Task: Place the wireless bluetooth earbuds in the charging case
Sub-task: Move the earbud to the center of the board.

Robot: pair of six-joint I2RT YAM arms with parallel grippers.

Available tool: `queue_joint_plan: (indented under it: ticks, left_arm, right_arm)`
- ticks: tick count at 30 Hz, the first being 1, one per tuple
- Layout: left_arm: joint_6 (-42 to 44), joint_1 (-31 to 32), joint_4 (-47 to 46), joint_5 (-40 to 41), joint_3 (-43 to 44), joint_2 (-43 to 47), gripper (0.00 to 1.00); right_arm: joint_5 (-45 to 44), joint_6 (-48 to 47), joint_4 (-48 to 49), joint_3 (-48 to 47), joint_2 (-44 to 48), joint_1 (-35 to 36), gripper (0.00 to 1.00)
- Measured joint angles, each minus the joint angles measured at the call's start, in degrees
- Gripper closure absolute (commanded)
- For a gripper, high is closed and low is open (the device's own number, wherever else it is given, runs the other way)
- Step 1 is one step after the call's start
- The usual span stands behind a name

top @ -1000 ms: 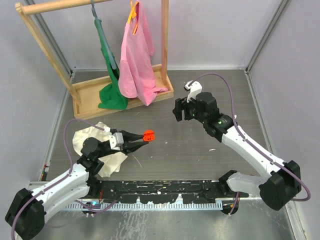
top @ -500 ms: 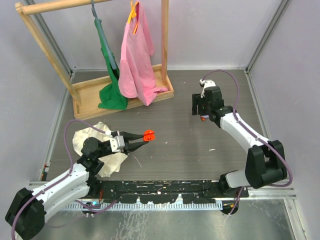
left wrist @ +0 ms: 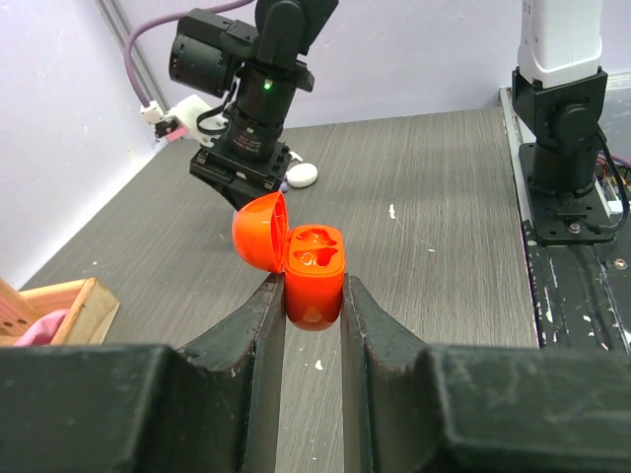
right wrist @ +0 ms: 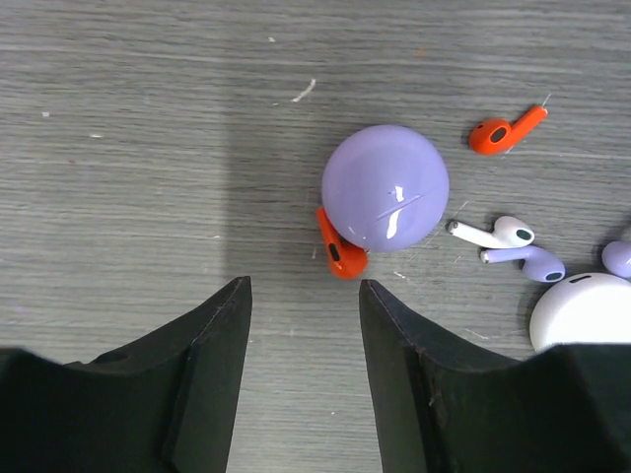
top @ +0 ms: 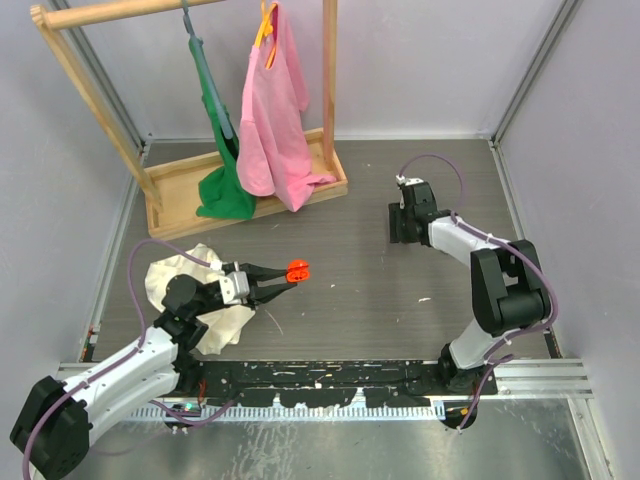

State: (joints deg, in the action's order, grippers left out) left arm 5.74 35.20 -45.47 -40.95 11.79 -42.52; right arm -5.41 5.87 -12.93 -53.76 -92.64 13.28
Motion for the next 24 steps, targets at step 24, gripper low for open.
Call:
queue_joint_plan:
  ticks: [24]
  left_arm:
    - [0.1, 0.0, 0.2, -0.4, 0.0, -1.9, 1.00]
  right_arm:
    - [-2.0, -2.6, 3.1, -0.4, -5.8, -0.8, 0.66]
